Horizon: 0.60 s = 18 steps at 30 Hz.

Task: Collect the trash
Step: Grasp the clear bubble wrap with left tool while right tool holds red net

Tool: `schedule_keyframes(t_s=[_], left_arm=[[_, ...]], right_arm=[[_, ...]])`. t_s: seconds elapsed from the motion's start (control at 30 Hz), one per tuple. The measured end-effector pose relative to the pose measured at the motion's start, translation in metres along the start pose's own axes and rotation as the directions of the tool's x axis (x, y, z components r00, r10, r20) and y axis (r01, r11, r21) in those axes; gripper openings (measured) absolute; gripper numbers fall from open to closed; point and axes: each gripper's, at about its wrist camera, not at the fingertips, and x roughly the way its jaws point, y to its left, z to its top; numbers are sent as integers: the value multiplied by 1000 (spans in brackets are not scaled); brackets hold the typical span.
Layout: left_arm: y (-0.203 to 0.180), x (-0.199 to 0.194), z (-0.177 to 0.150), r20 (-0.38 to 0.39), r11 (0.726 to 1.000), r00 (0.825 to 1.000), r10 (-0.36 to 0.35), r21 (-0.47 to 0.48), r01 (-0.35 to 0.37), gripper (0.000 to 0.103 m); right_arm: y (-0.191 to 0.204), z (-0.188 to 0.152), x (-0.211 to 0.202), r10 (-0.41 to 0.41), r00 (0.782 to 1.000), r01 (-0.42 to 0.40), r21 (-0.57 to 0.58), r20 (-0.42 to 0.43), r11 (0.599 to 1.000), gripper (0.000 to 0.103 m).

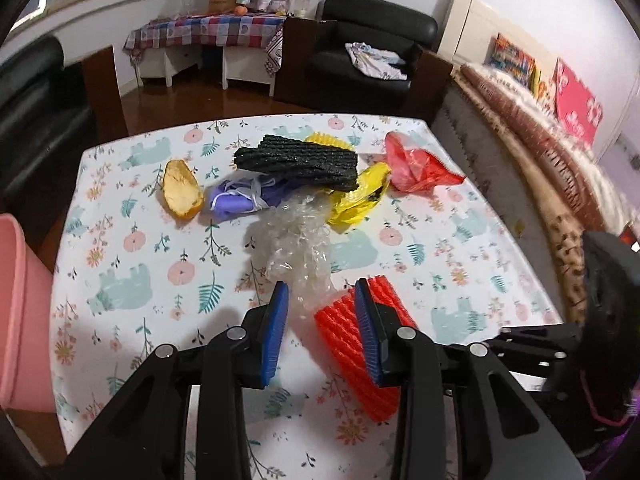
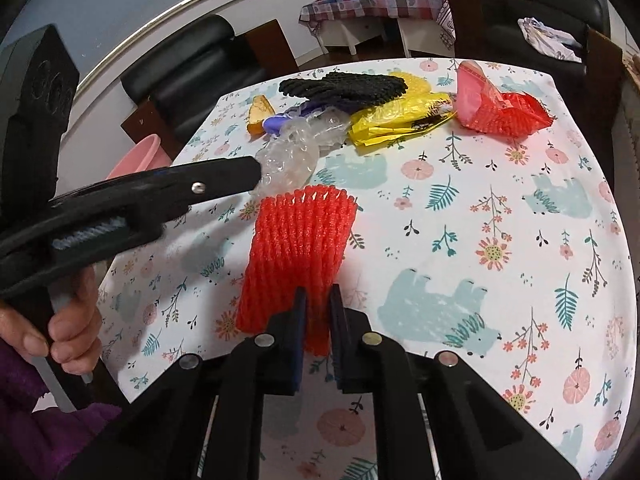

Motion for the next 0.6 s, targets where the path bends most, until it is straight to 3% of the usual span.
schedule_keyframes(t_s=[0.13,0.27,0.3,0.33,0.4,0.6], left_arm=[[-4,11,1,0,999,999,35,21,-35,34],[5,18,1,-9,998,999,53,-19,-53,33],[7,19,1,-7,998,999,47,-29,-47,30],[9,18,1,-7,999,999,38,-39,-38,20],[13,17,-1,-6,998,999,35,-51,-35,13],[23,-1,-7,28,996,999,16,-87,-13,9]], right_arm=[[0,0,0,-1,1000,1,0,0,1000,11],[0,0,-1,-1,1000,1,-1,0,1000,11],[0,0,0,-2,1000,2,-1,-1,1000,11],[0,0,0,-3,1000,3,-2,-1,1000,11],[1,0,1,-5,1000,5,-2,-2,1000,11],[2,-1,-1,-12,1000,12,-4,6,1000,11]])
